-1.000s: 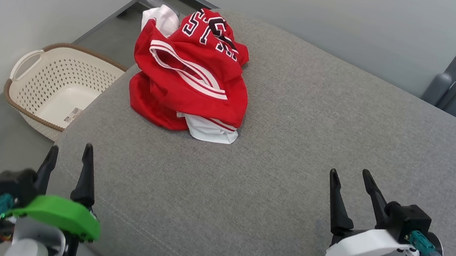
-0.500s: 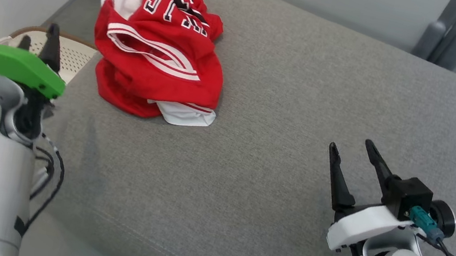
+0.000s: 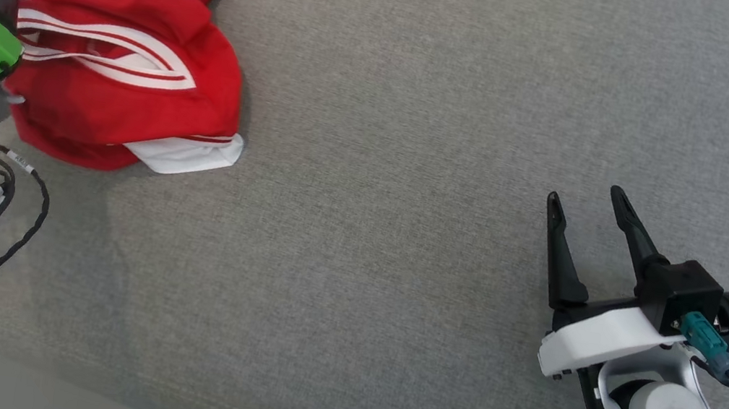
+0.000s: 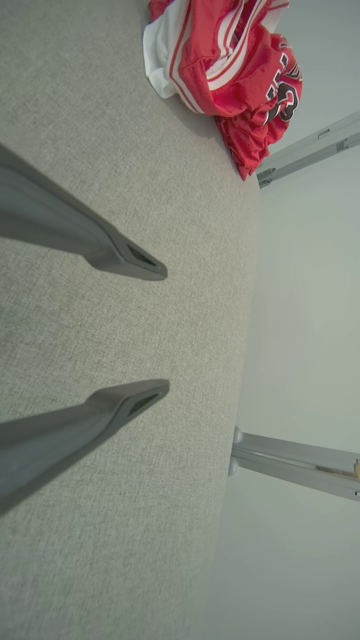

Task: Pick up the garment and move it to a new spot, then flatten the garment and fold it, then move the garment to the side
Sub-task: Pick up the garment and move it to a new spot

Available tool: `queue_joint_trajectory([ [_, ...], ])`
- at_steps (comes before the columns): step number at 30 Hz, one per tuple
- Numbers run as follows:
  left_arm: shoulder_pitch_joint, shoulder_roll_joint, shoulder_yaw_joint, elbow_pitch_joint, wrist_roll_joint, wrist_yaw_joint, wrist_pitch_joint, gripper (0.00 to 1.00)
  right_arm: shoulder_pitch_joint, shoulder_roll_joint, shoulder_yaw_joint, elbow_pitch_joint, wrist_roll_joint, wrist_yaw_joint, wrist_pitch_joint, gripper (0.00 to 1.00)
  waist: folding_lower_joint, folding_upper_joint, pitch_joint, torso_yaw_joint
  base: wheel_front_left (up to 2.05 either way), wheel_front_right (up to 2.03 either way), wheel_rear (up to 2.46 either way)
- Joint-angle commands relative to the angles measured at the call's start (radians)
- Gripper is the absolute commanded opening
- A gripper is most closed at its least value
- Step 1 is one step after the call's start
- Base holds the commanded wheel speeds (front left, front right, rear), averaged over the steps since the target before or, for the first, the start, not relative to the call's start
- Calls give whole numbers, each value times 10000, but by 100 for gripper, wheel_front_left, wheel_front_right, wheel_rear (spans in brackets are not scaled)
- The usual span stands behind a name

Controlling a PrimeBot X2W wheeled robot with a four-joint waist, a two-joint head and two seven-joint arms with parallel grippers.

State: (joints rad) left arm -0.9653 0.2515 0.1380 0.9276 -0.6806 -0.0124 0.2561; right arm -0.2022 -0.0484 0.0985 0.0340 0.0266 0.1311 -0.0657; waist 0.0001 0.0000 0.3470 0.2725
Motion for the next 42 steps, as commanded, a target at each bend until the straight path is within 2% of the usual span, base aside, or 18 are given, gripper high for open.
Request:
queue_joint_trajectory([
  [1, -96, 210, -139, 203, 234, 191, 201, 100, -143, -37, -9, -48, 23, -6, 14, 100, -1, 0, 689, -726, 0, 0, 0],
  [4, 26, 527, -553, 565, 648, 533, 735, 100, -140, -37, 5, 41, 185, -6, -108, 100, -1, 0, 631, -837, 0, 0, 0],
  [5, 45, 590, -613, 633, 725, 589, 812, 74, -144, -37, -17, 92, 249, -6, -179, 100, -1, 0, 576, -847, 0, 0, 0],
  [6, 67, 718, -719, 646, 889, 615, 840, 17, -144, -37, -22, 163, 303, -6, -220, 100, -1, 0, 487, -853, 0, 0, 0],
  [7, 93, 804, -826, 672, 990, 626, 906, 0, -136, -35, -17, 222, 366, -6, -294, 100, -1, 0, 389, -851, 0, 0, 0],
  [9, 99, 926, -973, 593, 1120, 592, 915, 0, -108, -29, 32, 393, 537, -6, -422, 100, -1, 0, 114, -828, 0, 0, 0],
  [13, -78, 1421, -1183, -28, 1506, 390, 42, 0, -67, -30, 272, 941, 1011, -6, -789, 100, -1, 0, -787, -856, 0, 0, 0],
  [16, -387, 1520, -1280, -594, 1621, 172, -387, 0, -20, -32, 442, 1371, 1379, -6, -1103, 100, -1, 0, -1542, -957, 0, 0, 0],
  [21, -1103, 1574, -1738, -1640, 1866, -159, -226, 0, 201, -32, 559, 1995, 1959, -6, -1518, 100, -1, 0, -2589, -1308, 0, 0, 0],
  [27, -1972, 978, -2195, -2948, 1880, -343, -254, 0, 470, -32, 695, 2534, 2440, -6, -1787, 100, -1, 0, -3273, -2128, 0, 0, 0],
  [31, -2160, 539, -2441, -3526, 1877, -433, -566, 0, 522, -35, 834, 2739, 2480, -6, -1843, 100, -1, 0, -3468, -2960, 0, 0, 0],
  [42, -2294, -428, -3015, -4175, 1797, -430, -767, 0, 260, -32, 732, 2783, 2521, -6, -1937, 100, -1, 0, -2924, -5338, 0, 0, 0],
])
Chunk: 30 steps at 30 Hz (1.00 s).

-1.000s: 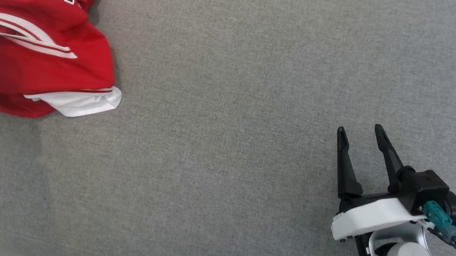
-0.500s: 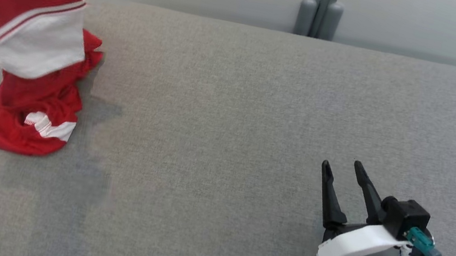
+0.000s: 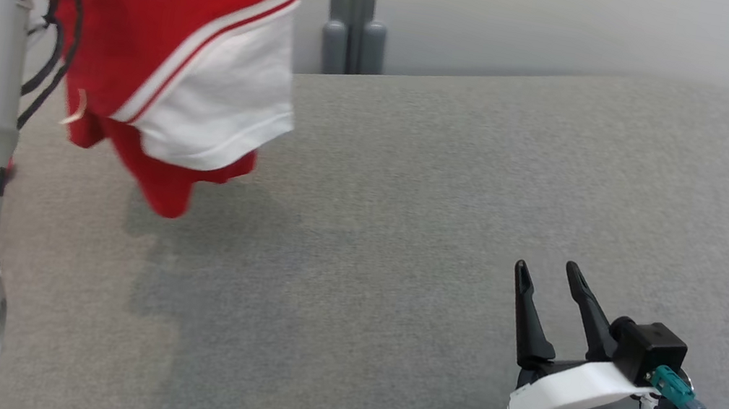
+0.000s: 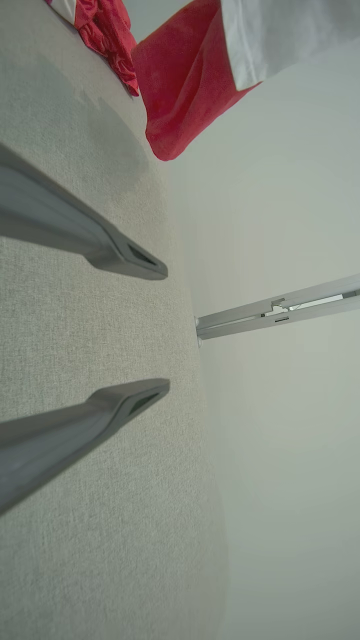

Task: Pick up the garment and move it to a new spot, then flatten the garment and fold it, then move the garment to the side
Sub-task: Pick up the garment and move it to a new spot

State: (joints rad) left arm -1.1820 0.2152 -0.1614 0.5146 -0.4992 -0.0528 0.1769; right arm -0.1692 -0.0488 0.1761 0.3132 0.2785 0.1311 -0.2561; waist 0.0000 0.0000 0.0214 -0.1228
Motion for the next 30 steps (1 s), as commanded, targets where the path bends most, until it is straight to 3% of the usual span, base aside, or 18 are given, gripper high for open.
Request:
queue_joint_trajectory([
  [1, -99, -143, -90, -76, -32, -41, 22, 0, -80, -25, -56, -24, 7, -6, -38, 100, 0, 0, 409, -1508, 0, 0, 0],
  [9, 642, -1090, -1229, 112, 106, -253, 142, 0, -360, -16, -217, -172, 195, -6, -97, 100, 0, 0, 1220, -1990, 0, 0, 0],
  [18, 2346, -1510, -3375, 1770, 739, -481, 425, 0, -656, -21, -139, -262, 498, -6, -101, 100, 0, 0, 1814, -1899, 0, 0, 0],
  [19, 2567, -1539, -3576, 1997, 767, -512, 361, 18, -679, -19, -111, -276, 518, -6, -102, 100, 0, 0, 1841, -1877, 0, 0, 0],
  [21, 2938, -1572, -3814, 2325, 687, -522, 182, 100, -693, -24, -109, -286, 568, -6, -103, 100, 0, 0, 1855, -1824, 0, 0, 0],
  [30, 4420, -1612, -3720, 1984, -41, -596, -2339, 100, -538, -25, -411, -302, 345, -6, -103, 100, 0, 0, 1526, -1068, 0, 0, 0],
])
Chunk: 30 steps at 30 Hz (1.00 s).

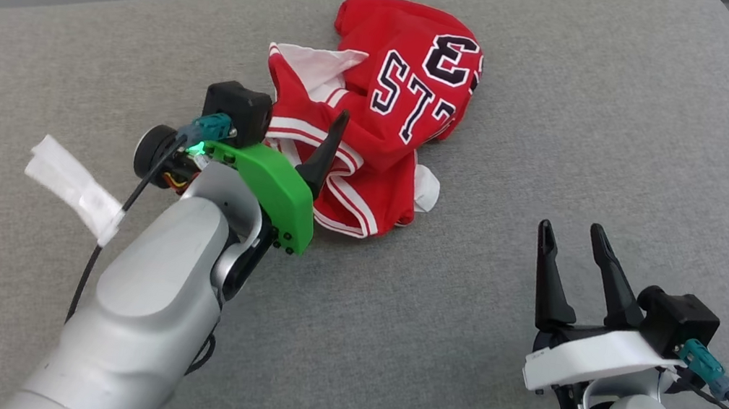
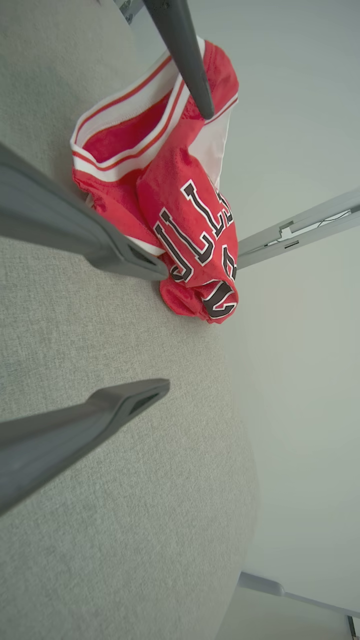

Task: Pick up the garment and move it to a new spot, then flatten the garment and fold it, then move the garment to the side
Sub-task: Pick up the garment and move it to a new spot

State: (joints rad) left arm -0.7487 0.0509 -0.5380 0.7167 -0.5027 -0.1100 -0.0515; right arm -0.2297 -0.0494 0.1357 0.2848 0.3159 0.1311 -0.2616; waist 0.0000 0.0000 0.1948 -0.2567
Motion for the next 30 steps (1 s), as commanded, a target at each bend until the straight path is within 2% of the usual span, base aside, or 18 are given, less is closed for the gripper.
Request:
queue_joint_trajectory([
  [1, 309, 107, 120, -206, -37, 25, -410, 100, 130, -19, -33, -28, -46, -6, -49, 100, 0, 0, -283, 397, 0, 0, 0],
  [7, 1826, 735, 907, -1537, -413, 256, -1844, 100, 366, -26, -210, 23, -275, -6, -41, 100, 0, 0, -734, 1154, 0, 0, 0],
  [12, 3374, 1320, 1803, -2971, -581, 556, -2123, 100, 552, -24, -467, 74, -515, -6, -41, 100, 0, 0, -1065, 1815, 0, 0, 0],
  [16, 4505, 1530, 2619, -4073, -432, 735, -2136, 100, 665, -24, -576, 127, -573, -7, -40, 100, 0, 0, -1242, 2163, 0, 0, 0],
  [22, 5972, 1398, 3723, -5160, -6, 816, -2127, 100, 846, -24, -671, 162, -623, -7, 21, 100, 0, 0, -1447, 2458, 0, 0, 0],
  [27, 6669, 1304, 4271, -5469, 571, 849, -2131, 100, 953, -23, -753, 95, -653, -7, 82, 100, 0, 0, -1535, 2565, 0, 0, 0],
  [30, 6935, 1036, 4588, -5605, 643, 798, -2130, 100, 1061, -23, -842, 65, -753, -7, 140, 100, 0, 0, -1581, 2589, 0, 0, 0],
])
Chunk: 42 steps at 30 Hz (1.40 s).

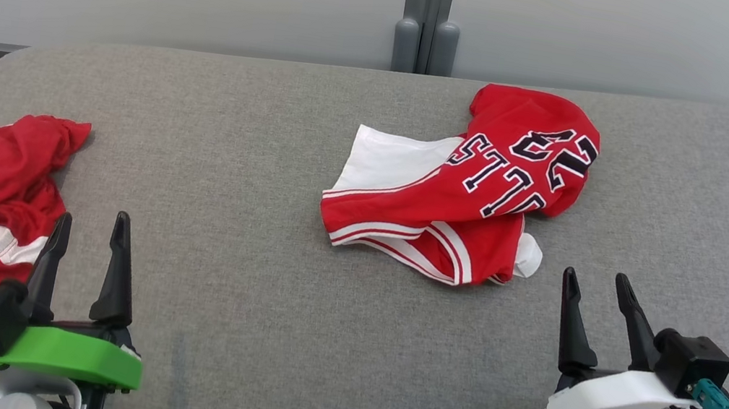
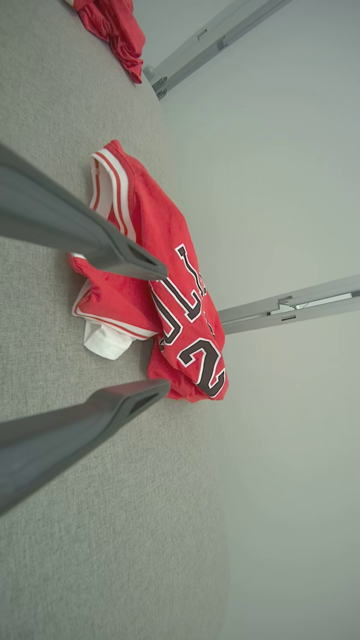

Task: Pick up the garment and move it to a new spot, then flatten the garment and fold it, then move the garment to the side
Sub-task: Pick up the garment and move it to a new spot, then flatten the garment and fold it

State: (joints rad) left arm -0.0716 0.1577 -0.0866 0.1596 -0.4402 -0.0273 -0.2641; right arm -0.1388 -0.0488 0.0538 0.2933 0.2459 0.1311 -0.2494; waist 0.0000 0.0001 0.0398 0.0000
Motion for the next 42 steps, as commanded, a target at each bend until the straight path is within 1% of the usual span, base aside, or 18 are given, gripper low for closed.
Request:
queue_joint_trajectory([
  [1, 220, -85, 140, -52, 22, -62, -3, 100, 159, -27, -41, -27, -67, -7, 33, 100, 0, -1, -48, 20, 0, 0, 0],
  [5, 392, -188, 250, 92, 120, -272, -4, 100, 242, -28, -108, -100, -168, -7, 112, 100, 0, -1, -71, -58, 0, 0, 0],
  [11, 371, -221, 79, 428, 116, -510, -4, 100, 334, -28, -215, -209, -307, -7, 176, 100, 0, -1, -64, -200, 0, 0, 0],
  [22, 151, -223, 51, 681, 69, -584, -5, 100, 332, -27, -190, -317, -289, -7, 229, 100, 0, -1, -42, -413, 0, 0, 0],
  [31, -50, -132, -18, 843, 18, -538, 87, 100, 276, -27, -38, -324, -206, -7, 222, 100, 0, -1, 8, -792, 0, 0, 0],
  [34, -254, -73, -87, 935, -62, -564, 398, 100, 164, -30, 47, -356, -201, -7, 236, 100, 0, -1, 124, -1023, 0, 0, 0],
  [36, -534, -134, -144, 1095, -293, -609, 829, 100, 100, -27, 138, -387, -205, -7, 248, 100, 0, -1, 234, -1230, 0, 0, 0],
  [37, -757, -88, -249, 1221, -308, -636, 1155, 100, 83, -25, 195, -406, -205, -7, 257, 100, 0, -1, 311, -1361, 0, 0, 0],
  [42, -2069, -261, -349, 2167, -1232, -760, 3055, 100, -62, -27, 444, -445, -174, -7, 253, 100, 0, -1, 723, -2024, 0, 0, 0],
])
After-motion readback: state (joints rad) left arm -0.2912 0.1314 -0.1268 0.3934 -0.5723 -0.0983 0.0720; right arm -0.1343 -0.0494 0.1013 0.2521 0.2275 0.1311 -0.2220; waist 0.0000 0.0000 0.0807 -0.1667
